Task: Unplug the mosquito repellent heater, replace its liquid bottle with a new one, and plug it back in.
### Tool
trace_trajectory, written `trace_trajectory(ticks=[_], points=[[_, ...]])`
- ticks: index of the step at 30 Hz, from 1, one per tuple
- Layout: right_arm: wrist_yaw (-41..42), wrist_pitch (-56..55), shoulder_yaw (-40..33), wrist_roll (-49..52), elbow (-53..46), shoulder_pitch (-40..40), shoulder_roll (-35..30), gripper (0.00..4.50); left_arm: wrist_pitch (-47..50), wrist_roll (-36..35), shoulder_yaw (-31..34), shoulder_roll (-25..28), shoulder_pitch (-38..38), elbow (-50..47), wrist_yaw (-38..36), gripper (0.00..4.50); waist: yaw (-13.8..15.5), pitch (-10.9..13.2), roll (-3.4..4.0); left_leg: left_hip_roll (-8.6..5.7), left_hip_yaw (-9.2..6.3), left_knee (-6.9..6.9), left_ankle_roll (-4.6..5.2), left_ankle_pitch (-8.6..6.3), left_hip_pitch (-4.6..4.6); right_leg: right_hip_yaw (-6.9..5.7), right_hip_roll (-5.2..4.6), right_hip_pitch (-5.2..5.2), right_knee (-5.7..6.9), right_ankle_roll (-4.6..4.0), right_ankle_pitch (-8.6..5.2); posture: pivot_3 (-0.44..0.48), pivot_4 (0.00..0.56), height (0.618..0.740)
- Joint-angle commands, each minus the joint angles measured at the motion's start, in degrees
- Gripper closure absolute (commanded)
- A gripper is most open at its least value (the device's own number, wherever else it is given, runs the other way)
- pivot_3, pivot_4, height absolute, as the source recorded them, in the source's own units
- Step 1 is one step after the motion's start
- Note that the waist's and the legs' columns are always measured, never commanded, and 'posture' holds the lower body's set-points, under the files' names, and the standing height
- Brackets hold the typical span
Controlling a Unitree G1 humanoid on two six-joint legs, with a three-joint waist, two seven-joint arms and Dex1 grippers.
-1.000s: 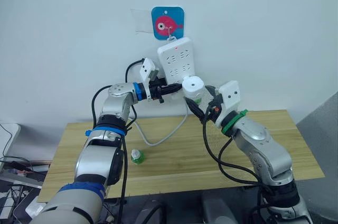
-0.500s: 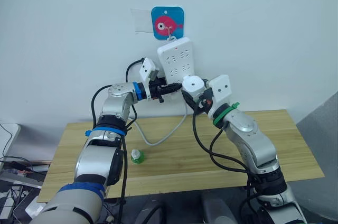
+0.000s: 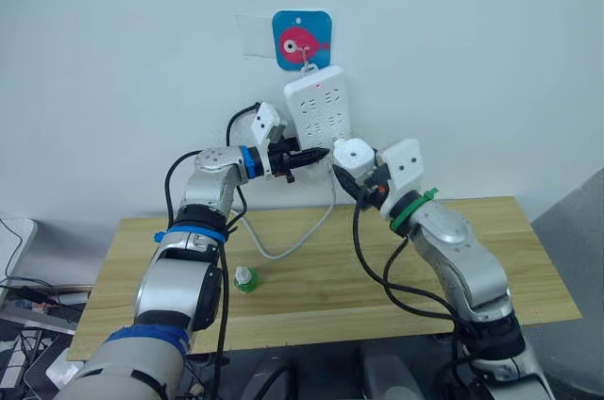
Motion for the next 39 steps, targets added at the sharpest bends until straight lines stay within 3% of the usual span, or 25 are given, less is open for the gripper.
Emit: trace_trajectory(ticks=[1,6,13,17,23,30,34,39], points=[[0.2,1.1,-2.3,1.6,-4.7,0.4,-0.2,1.52,-0.5,1.0,0.6,1.0,-0.9,1.1,2.7,3.13,0.0,0.0,0.00,-0.01,0.00,0.01,0.00,0.00,0.01,0.01,0.00,-0.01,0.04,-0.01,0.02,-0.188,0.161,0.740],[-0.1,1.9,-3.7,2.0,-5.6,0.7,-0.1,1.52,-1.1,0.9,0.8,1.2,-1.0,1.4,3.3,3.13,-0.1,0.0,0.00,0.04,-0.02,0.01,-0.02,0.03,0.09,-0.03,0.06,0.04,0.14,-0.01,0.04,-0.189,0.155,0.740],[0.1,3.3,-8.1,5.2,-6.7,2.5,-0.3,1.52,-0.8,0.0,1.5,2.8,0.7,-0.2,2.2,1.04,-0.1,0.0,0.00,0.02,-0.02,0.01,-0.03,0.03,-0.05,-0.01,0.03,-0.12,0.16,-0.03,0.06,-0.195,0.151,0.740],[-1.7,5.1,-14.3,10.4,-4.8,2.8,2.7,1.52,0.5,-0.3,2.1,5.5,6.6,-6.6,2.3,0.02,-0.9,0.0,0.02,0.06,0.04,0.01,-0.04,0.04,0.03,0.07,0.04,-0.12,0.26,-0.06,0.08,-0.195,0.147,0.740],[-6.0,9.9,-23.8,19.0,-0.9,3.6,7.6,1.52,2.2,-2.3,1.3,7.2,23.0,-28.9,3.8,0.02,-1.8,0.0,0.04,0.13,0.07,-0.04,-0.14,0.09,-0.49,0.19,-0.03,-0.93,0.68,-0.13,-0.01,-0.180,0.145,0.740],[-14.9,17.0,-37.3,37.5,4.1,2.0,15.3,1.52,7.7,-4.6,-3.1,2.1,33.2,-52.3,10.6,0.02,0.0,0.0,0.06,-0.02,0.08,0.07,-0.29,0.19,-1.14,0.17,-0.41,-1.48,0.94,-0.21,0.05,-0.151,0.147,0.740],[-21.5,17.4,-42.4,48.9,6.0,1.2,18.3,1.52,9.5,-3.7,-6.3,-4.5,34.0,-55.0,17.5,0.02,0.6,0.0,0.07,-0.05,0.12,0.11,-0.24,0.23,-1.03,0.11,-0.19,-1.35,0.96,-0.22,0.08,-0.143,0.148,0.740],[-26.9,17.8,-42.4,60.7,5.7,1.8,18.9,1.52,6.1,-0.7,-11.3,-10.7,33.6,-50.7,21.8,0.02,0.4,0.0,0.09,0.03,0.16,0.09,-0.22,0.23,-1.03,0.15,-0.03,-1.38,0.98,-0.22,0.08,-0.141,0.147,0.740]])
